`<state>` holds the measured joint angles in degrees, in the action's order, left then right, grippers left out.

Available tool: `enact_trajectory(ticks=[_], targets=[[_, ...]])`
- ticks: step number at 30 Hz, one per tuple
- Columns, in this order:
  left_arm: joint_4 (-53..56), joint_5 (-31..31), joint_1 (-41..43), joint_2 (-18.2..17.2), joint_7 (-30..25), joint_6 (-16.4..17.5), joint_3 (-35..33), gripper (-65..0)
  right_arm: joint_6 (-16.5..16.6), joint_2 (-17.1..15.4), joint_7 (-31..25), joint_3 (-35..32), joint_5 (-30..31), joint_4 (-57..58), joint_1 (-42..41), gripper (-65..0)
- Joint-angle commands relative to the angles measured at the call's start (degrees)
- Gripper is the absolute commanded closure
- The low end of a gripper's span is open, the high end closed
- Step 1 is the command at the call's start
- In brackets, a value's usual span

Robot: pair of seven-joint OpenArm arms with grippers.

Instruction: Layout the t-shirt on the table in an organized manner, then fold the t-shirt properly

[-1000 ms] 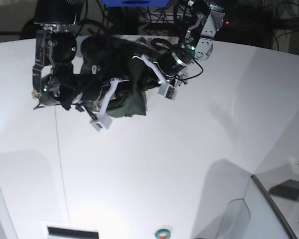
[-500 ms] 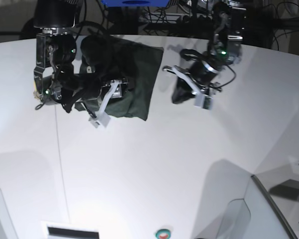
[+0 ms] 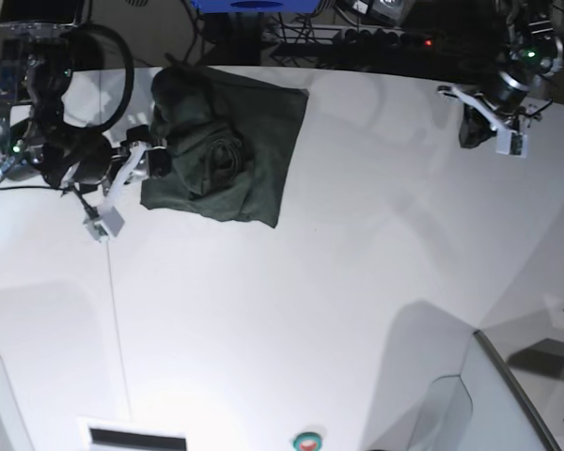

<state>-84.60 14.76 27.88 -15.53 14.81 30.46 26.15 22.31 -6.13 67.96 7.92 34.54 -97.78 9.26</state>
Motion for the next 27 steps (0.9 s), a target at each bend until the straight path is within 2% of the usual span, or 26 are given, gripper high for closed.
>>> enact_trajectory(ticks=[1,3,7,12,17,27], targets=[[-1.16,0.66,0.47,-0.34,-1.31,1.50,2.20,0.0,0.33,-0.59,-2.07,-0.06,1.37,-0.03,-0.77,-32.7],[-0.81,0.58,0.65,0.10,-1.23,2.64,4.66,0.0,0.33,-0.59,-2.69,-0.06,1.37,1.56,-1.12,-32.7],[-0.72,0.31,1.53,1.07,-1.23,2.82,7.39,0.0,0.33,-0.59,-3.22,-2.16,1.37,2.26,-1.48,-32.7],[-0.72,0.31,1.70,1.07,-1.23,2.90,7.47,0.0,0.33,-0.59,-3.48,-4.01,1.28,5.51,-2.00,-32.7],[-0.72,0.49,1.70,1.16,-1.23,2.90,7.39,0.0,0.33,-0.59,-6.73,-4.19,1.28,6.92,-2.09,-32.3],[-0.72,0.40,1.70,1.24,-1.23,2.90,7.47,0.0,0.33,-0.59,-6.56,-4.27,1.28,7.45,-5.17,-32.3]])
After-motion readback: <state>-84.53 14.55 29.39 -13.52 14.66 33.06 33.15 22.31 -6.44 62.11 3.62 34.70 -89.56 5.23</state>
